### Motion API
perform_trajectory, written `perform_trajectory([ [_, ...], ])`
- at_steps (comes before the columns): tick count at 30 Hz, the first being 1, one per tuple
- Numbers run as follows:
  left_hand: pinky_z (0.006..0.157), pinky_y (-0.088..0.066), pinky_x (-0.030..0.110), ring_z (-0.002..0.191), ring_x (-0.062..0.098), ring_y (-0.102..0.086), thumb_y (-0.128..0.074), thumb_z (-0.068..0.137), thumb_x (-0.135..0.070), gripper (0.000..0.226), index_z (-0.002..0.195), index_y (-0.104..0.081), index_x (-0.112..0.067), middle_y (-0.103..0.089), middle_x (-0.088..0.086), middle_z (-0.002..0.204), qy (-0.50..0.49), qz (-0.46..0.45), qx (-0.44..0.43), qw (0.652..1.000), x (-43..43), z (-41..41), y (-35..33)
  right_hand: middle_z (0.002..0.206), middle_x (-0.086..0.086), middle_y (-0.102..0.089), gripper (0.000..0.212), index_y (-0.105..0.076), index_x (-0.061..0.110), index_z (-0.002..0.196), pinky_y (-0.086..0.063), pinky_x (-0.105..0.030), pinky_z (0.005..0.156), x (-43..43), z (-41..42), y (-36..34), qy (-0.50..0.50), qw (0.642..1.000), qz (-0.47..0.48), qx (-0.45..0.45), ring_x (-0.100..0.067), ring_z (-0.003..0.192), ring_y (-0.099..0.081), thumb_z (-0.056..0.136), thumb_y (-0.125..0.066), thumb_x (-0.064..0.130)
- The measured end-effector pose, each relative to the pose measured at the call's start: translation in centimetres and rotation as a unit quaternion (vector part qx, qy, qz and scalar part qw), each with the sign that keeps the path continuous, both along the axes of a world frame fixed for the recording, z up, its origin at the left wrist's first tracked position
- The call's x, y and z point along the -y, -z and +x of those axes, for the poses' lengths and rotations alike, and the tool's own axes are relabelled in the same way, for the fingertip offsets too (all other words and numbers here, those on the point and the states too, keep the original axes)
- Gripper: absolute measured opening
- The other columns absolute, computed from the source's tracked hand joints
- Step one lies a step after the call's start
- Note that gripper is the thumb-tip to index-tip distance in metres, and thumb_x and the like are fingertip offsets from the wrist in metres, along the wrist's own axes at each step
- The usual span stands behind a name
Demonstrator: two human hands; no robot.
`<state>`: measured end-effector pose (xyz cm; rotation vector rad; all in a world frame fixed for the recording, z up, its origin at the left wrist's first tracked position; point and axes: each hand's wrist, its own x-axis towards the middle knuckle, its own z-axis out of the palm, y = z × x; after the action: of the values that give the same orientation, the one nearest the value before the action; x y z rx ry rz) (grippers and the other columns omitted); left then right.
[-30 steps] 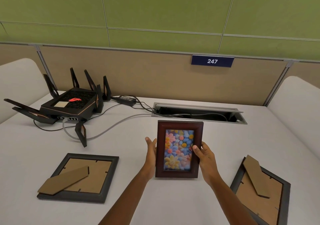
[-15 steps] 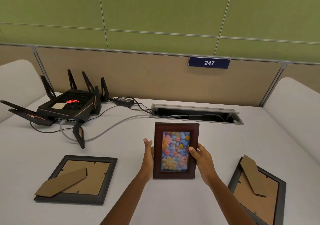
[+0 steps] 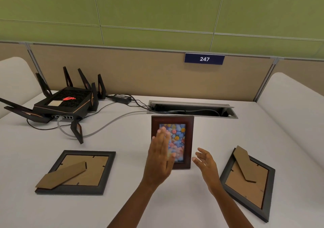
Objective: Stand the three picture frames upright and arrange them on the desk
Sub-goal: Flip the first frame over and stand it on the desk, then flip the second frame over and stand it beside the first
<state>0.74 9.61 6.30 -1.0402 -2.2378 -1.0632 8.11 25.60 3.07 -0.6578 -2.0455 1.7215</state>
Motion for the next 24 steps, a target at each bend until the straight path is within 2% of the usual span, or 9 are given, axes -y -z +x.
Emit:
perform_trajectory([
  [2, 0.117, -0.005, 0.022, 0.135, 0.022, -0.024, -0.021, 0.096, -0.04, 0.052, 0.133, -0.03, -0.005, -0.037, 0.016, 0.141, 0.034, -0.056, -0.049, 0.997, -0.5, 1.2, 0.6, 0.128, -0.014, -0.053, 0.04, -0.046, 0.011, 0.124, -0.039, -0.036, 0.098, -0.4, 1.0, -0.1, 0.014, 1.0, 0.021, -0.004, -0.02, 0.112, -0.05, 0.086, -0.058, 0.013],
  [4, 0.112, -0.024, 0.031, 0.135, 0.023, -0.029, -0.028, 0.095, -0.036, 0.048, 0.133, -0.034, -0.008, -0.047, 0.013, 0.139, 0.051, -0.108, -0.087, 0.989, -1.3, 2.3, 1.2, 0.127, -0.014, -0.054, 0.037, -0.048, 0.01, 0.122, -0.039, -0.035, 0.097, -1.1, 2.0, -0.2, 0.029, 0.998, 0.058, -0.004, -0.023, 0.115, -0.051, 0.087, -0.058, 0.013],
  [6, 0.104, -0.033, 0.036, 0.134, 0.025, -0.036, -0.035, 0.092, -0.036, 0.049, 0.133, -0.036, -0.01, -0.05, 0.012, 0.138, 0.067, -0.129, -0.07, 0.987, -2.4, 3.5, 1.6, 0.128, -0.013, -0.054, 0.036, -0.049, 0.008, 0.123, -0.038, -0.034, 0.098, -1.9, 3.0, -0.2, 0.044, 0.993, 0.113, 0.002, -0.025, 0.118, -0.05, 0.088, -0.056, 0.014],
  [8, 0.102, -0.036, 0.039, 0.13, 0.026, -0.039, -0.026, 0.095, -0.038, 0.049, 0.133, -0.038, -0.01, -0.05, 0.012, 0.138, 0.082, -0.147, -0.03, 0.985, -3.6, 4.6, 1.7, 0.127, -0.013, -0.055, 0.034, -0.051, 0.007, 0.122, -0.038, -0.036, 0.098, -2.9, 4.1, -0.2, 0.072, 0.983, 0.17, 0.007, -0.025, 0.114, -0.051, 0.088, -0.054, 0.015],
  [11, 0.106, -0.027, 0.043, 0.134, 0.027, -0.03, -0.018, 0.096, -0.041, 0.055, 0.136, -0.039, -0.009, -0.04, 0.011, 0.144, 0.118, -0.181, 0.016, 0.976, -5.6, 6.0, 2.2, 0.123, -0.017, -0.054, 0.031, -0.051, 0.004, 0.119, -0.043, -0.035, 0.093, -4.7, 5.9, 0.1, 0.108, 0.964, 0.24, 0.035, -0.025, 0.102, -0.054, 0.091, -0.05, 0.015],
  [13, 0.115, -0.007, 0.035, 0.142, 0.022, -0.007, -0.024, 0.097, -0.04, 0.053, 0.142, -0.025, -0.014, -0.014, 0.004, 0.153, 0.138, -0.196, 0.041, 0.97, -6.9, 6.6, 2.8, 0.122, -0.019, -0.053, 0.029, -0.049, 0.001, 0.118, -0.042, -0.034, 0.093, -6.0, 7.0, 0.6, 0.107, 0.954, 0.272, 0.068, -0.03, 0.108, -0.052, 0.092, -0.048, 0.013],
  [15, 0.115, 0.006, 0.026, 0.144, 0.016, 0.002, -0.027, 0.097, -0.038, 0.054, 0.145, -0.014, -0.017, -0.003, 0.001, 0.156, 0.152, -0.218, 0.082, 0.961, -8.3, 7.1, 3.5, 0.125, -0.02, -0.052, 0.029, -0.049, 0.002, 0.118, -0.039, -0.042, 0.1, -7.2, 8.0, 0.9, 0.11, 0.933, 0.326, 0.102, -0.032, 0.114, -0.049, 0.092, -0.047, 0.015],
  [20, 0.118, 0.006, 0.03, 0.145, 0.019, 0.009, -0.018, 0.094, -0.049, 0.065, 0.146, -0.003, -0.012, 0.002, 0.007, 0.158, 0.096, -0.269, 0.197, 0.938, -11.4, 8.1, 4.7, 0.143, -0.019, -0.034, 0.051, -0.04, 0.008, 0.13, -0.019, -0.055, 0.112, -9.4, 9.8, 1.7, 0.133, 0.895, 0.377, 0.195, -0.036, 0.136, -0.026, 0.092, -0.028, 0.039],
  [24, 0.118, 0.008, 0.037, 0.144, 0.023, 0.012, -0.022, 0.094, -0.051, 0.069, 0.145, -0.007, -0.007, 0.002, 0.012, 0.157, 0.052, -0.299, 0.269, 0.914, -13.3, 8.0, 5.3, 0.149, -0.019, -0.022, 0.046, -0.032, 0.007, 0.134, -0.017, -0.055, 0.114, -10.9, 10.8, 2.3, 0.169, 0.914, 0.313, 0.198, -0.035, 0.14, -0.015, 0.094, -0.041, 0.026],
])
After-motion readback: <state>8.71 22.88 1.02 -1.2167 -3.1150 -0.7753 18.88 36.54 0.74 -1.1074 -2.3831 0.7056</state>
